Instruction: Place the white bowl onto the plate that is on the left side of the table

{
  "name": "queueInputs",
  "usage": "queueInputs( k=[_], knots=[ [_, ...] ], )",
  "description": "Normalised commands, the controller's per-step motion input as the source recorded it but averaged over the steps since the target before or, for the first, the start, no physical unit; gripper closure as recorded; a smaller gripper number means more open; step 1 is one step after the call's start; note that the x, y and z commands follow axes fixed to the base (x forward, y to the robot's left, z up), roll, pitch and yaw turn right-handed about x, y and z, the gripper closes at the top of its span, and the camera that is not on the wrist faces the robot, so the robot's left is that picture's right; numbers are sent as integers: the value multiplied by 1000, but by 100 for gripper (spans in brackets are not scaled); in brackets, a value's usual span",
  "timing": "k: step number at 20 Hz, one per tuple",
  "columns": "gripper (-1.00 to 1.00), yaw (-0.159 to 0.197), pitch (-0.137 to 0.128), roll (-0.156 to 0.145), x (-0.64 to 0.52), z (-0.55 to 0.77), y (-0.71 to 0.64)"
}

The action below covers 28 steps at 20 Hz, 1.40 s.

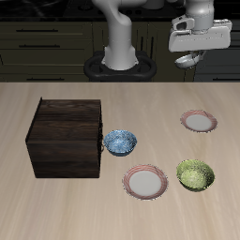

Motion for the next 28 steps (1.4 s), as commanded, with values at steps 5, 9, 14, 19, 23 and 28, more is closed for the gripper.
queueInputs(
  k=[5, 9, 14, 19, 23, 28],
  knots=[
    [100, 32, 17, 34, 86, -143, 415],
    [100, 13, -11, 17, 35, -22, 185],
    [100, 19, -7, -19, 132, -103, 53],
    [100, 25, -7, -38, 243, -190, -17],
    [100, 11, 23, -51, 201, -292, -65],
    [100, 15, 3, -33, 53, -292, 13]
  ],
)
